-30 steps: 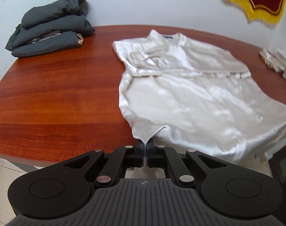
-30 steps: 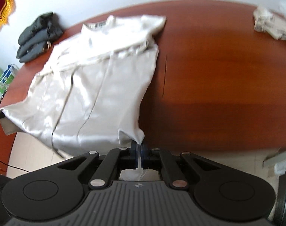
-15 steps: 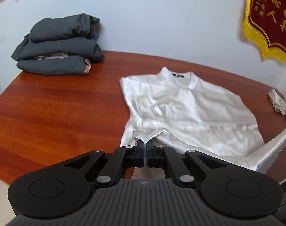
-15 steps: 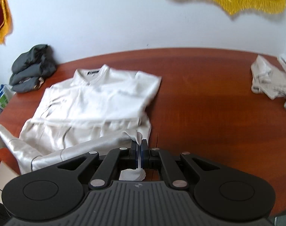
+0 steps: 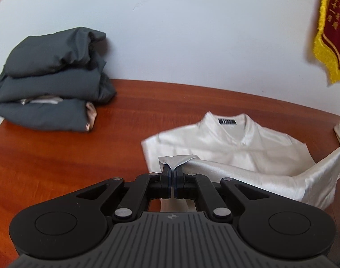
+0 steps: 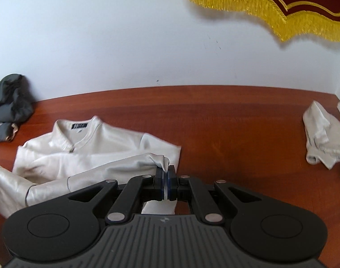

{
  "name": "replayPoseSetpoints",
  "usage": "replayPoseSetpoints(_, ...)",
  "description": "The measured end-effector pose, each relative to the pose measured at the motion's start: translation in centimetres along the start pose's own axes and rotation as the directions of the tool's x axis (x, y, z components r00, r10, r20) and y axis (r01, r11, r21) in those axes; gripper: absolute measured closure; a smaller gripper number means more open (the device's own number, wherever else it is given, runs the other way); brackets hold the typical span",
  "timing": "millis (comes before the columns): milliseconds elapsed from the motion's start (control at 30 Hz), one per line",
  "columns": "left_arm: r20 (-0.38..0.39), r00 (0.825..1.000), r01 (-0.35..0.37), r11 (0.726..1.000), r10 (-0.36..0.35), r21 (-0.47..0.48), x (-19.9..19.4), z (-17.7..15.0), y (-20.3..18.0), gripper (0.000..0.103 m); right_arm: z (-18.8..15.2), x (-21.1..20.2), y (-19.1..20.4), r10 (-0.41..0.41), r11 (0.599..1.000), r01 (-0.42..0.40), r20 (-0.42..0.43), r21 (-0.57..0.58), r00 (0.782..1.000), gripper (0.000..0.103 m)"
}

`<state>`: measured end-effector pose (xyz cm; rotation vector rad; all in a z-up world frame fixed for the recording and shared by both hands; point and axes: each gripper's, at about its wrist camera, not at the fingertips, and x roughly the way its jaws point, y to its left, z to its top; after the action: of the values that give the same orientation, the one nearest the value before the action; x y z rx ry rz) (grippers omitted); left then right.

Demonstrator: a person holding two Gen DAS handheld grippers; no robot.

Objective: Fold clothes
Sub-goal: 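Lift the hem with both grippers and fold it over toward the collar, then open both grippers to release the folded hem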

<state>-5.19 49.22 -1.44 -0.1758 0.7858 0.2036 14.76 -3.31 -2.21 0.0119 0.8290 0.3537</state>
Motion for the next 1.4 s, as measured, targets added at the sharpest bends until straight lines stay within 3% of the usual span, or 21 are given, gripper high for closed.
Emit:
replayPoseSetpoints(133, -0.037, 0.999, -0.030, 0.999, 0.030, -0.016, 3.9, 2.5, 1.3, 0.100, 2.4, 3.7, -0.2, -0.020, 0.999, 0.020, -0.020, 0.026, 1.000, 0.100)
replayPoseSetpoints(333, -0.142, 0.987, -0.081, 0.997, 0.078, -0.013, 10.6, 2.6, 2.1, 0.100, 3.4, 10.3, 0.7, -0.045, 0.999, 0.048, -0.106, 0.020, 0.993, 0.100)
replayPoseSetpoints(567, -0.187, 0.979, -0.088, 0.995, 0.077, -0.049, 13.5, 2.5, 3.5, 0.096, 3.3, 13.9, 1.3, -0.065, 0.997, 0.069, -0.160, 0.019, 0.985, 0.099)
replayPoseSetpoints(667, -0.198, 0.977, -0.092, 0.995, 0.082, -0.045, 14.0, 2.5, 3.9, 0.089, 3.2, 14.8, 1.2, -0.077, 0.997, 0.081, -0.174, 0.017, 0.982, 0.097)
replayPoseSetpoints(733, -0.208, 0.974, -0.102, 0.993, 0.088, -0.057, 14.3, 2.6, 4.3, 0.064, 3.0, 14.9, 1.1, -0.090, 0.995, 0.094, -0.177, 0.017, 0.980, 0.093)
replayPoseSetpoints(800, -0.205, 0.975, -0.106, 0.992, 0.090, -0.071, 14.3, 2.6, 4.6, 0.058, 2.9, 14.9, 0.9, -0.097, 0.995, 0.102, -0.175, 0.021, 0.980, 0.090)
replayPoseSetpoints(1000, -0.193, 0.978, -0.100, 0.993, 0.086, -0.064, 13.4, 3.0, 4.6, 0.058, 3.1, 13.8, 0.3, -0.097, 0.994, 0.103, -0.173, 0.025, 0.980, 0.075)
replayPoseSetpoints(1400, -0.206, 0.973, -0.101, 0.994, 0.106, 0.032, 9.0, 1.5, 0.0, 0.058, 3.7, 10.3, -0.9, -0.041, 0.997, 0.029, -0.183, -0.065, 0.982, 0.061)
